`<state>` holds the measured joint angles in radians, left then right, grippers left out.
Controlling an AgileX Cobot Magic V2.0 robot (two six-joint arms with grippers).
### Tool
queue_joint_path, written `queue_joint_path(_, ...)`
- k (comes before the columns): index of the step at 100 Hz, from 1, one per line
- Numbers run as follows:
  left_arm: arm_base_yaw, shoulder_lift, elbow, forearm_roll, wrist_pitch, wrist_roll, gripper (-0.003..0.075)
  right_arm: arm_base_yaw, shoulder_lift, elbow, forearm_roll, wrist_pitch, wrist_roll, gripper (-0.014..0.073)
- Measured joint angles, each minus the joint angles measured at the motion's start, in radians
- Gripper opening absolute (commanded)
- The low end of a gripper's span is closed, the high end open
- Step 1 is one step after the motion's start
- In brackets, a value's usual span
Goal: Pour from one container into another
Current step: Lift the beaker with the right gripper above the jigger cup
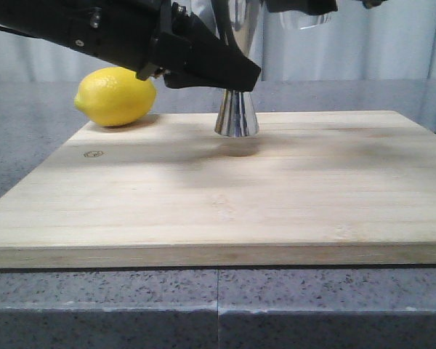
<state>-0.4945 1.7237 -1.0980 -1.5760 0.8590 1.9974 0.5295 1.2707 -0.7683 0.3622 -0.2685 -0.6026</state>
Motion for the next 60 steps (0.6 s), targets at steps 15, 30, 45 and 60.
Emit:
queue_joint_path(15,0.000,0.000,0.000,0.000,0.000,0.000,0.0082,0.000,-0.029,-0.013,-0.081,0.065,-0.005,0.0299)
queue_joint_path(30,0.000,0.000,0.000,0.002,0.000,0.000,0.0082,0.000,-0.032,-0.042,-0.131,0.130,-0.008,0.0299)
queue_joint_path(45,0.000,0.000,0.000,0.002,0.000,0.000,0.0082,0.000,-0.033,-0.092,-0.176,0.197,-0.010,0.0299)
queue_joint_path(60,0.000,0.000,0.000,0.002,0.000,0.000,0.0082,0.000,-0.033,-0.115,-0.223,0.233,-0.011,0.0299)
